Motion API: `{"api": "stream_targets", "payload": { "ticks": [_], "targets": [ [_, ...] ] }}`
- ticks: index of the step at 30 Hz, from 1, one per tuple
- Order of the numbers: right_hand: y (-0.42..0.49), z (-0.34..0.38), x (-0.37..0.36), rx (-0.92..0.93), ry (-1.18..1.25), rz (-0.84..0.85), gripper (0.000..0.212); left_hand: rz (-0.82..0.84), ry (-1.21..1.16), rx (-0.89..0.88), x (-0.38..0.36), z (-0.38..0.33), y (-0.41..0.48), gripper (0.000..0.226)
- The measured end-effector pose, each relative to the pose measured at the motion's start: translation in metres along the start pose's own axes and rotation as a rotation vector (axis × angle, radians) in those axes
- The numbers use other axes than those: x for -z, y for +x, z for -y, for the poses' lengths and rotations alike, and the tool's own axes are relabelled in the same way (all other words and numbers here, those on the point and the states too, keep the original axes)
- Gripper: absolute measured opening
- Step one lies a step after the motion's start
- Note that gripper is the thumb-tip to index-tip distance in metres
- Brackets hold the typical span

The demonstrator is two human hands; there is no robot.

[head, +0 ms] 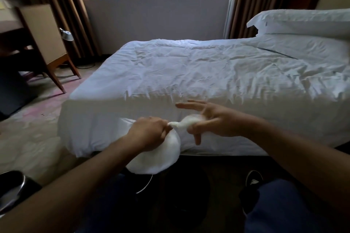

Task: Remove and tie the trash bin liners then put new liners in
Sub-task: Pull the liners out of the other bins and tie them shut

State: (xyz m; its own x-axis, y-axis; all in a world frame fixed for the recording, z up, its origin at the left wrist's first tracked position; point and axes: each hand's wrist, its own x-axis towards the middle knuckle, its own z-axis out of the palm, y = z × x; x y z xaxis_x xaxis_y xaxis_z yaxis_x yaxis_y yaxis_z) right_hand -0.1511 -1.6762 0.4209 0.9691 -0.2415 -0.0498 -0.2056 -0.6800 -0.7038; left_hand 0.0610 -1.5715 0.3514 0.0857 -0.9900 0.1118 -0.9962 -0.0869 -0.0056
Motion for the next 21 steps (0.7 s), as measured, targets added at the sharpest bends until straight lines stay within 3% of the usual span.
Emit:
{"api": "stream_targets", "payload": {
  "ticks": [2, 4, 5, 7, 8, 10, 12, 14, 16, 18, 20, 21],
  "targets": [
    [0.000, 0.012, -0.010, 0.084, 0.498, -0.022, 0.029, 0.081, -0.174, 0.041, 0.001, -0.012, 0.003, 0.036],
    [0.004, 0.021, -0.014, 0.056, 0.923, -0.092, 0.038, 0.160, -0.312, 0.047, 0.003, -0.023, 0.004, 0.036],
    [0.006, 0.024, -0.015, 0.032, 1.029, -0.153, 0.040, 0.190, -0.357, 0.044, 0.004, -0.027, 0.003, 0.036],
    [0.010, 0.022, -0.009, 0.033, 1.016, -0.199, 0.028, 0.200, -0.418, 0.052, 0.004, -0.030, 0.000, 0.037],
    [0.012, 0.016, -0.005, 0.031, 0.901, -0.215, 0.034, 0.188, -0.448, 0.065, 0.003, -0.029, -0.003, 0.037],
    [0.014, 0.003, 0.002, 0.012, 0.350, -0.300, 0.045, 0.170, -0.435, 0.077, 0.001, -0.028, -0.009, 0.039],
    [0.012, -0.002, 0.010, -0.081, -0.354, -0.327, 0.035, 0.156, -0.326, 0.063, 0.000, -0.029, -0.015, 0.038],
    [0.006, -0.001, 0.016, -0.135, -0.781, -0.294, 0.028, 0.124, -0.227, 0.068, -0.001, -0.030, -0.019, 0.038],
    [0.001, -0.003, 0.021, -0.152, -0.961, -0.259, 0.026, 0.073, -0.106, 0.071, -0.001, -0.032, -0.023, 0.034],
    [-0.002, -0.011, 0.025, -0.230, -1.046, -0.179, 0.047, 0.013, 0.035, 0.069, -0.002, -0.034, -0.024, 0.034],
    [-0.003, -0.018, 0.025, -0.271, -1.001, -0.090, 0.067, -0.025, 0.097, 0.090, -0.006, -0.035, -0.024, 0.036],
    [-0.004, -0.020, 0.023, -0.268, -0.898, -0.066, 0.065, -0.015, 0.087, 0.112, -0.009, -0.034, -0.023, 0.037]
  ]
}}
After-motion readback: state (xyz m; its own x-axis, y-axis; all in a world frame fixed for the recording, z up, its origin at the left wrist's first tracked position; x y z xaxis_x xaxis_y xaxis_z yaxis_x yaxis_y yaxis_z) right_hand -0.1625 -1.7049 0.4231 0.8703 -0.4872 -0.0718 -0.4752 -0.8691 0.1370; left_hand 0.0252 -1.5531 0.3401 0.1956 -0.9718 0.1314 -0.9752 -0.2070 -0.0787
